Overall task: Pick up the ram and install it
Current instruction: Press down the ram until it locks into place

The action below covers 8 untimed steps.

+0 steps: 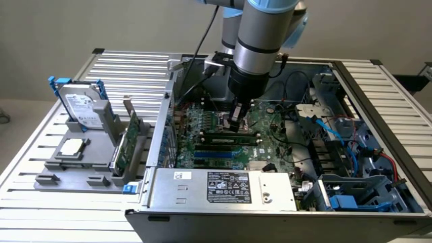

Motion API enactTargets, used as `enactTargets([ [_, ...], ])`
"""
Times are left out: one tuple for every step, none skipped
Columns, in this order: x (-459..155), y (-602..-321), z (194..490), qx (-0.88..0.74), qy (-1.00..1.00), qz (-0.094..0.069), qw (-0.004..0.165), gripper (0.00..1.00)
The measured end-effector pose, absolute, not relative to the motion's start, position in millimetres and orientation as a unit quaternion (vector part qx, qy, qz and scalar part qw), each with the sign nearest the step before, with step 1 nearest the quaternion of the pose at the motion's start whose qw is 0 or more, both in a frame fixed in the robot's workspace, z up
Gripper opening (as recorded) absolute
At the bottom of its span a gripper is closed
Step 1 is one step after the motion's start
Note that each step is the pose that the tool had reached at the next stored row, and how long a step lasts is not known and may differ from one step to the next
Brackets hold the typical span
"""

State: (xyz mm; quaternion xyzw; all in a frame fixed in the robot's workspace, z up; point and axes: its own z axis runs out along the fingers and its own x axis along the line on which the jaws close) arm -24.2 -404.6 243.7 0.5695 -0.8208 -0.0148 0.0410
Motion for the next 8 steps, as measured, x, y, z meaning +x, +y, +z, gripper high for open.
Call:
enactTargets([
  [-24.2, -404.6, 243.6, 0.566, -0.823, -0.012, 0.041, 0.11],
  [-24.2, -404.6, 243.6, 0.562, -0.826, -0.009, 0.042, 0.11],
  [-24.2, -404.6, 243.5, 0.558, -0.828, -0.006, 0.042, 0.11],
  [-24.2, -404.6, 243.4, 0.555, -0.831, -0.002, 0.042, 0.11],
  [-24.2, -404.6, 243.3, 0.551, -0.834, 0.000, 0.043, 0.11],
  [-24.2, -404.6, 243.2, 0.546, -0.836, 0.002, 0.043, 0.11],
  [-24.1, -404.6, 243.2, 0.541, -0.840, 0.003, 0.043, 0.11],
  [-24.1, -404.6, 243.2, 0.536, -0.843, 0.004, 0.044, 0.11],
])
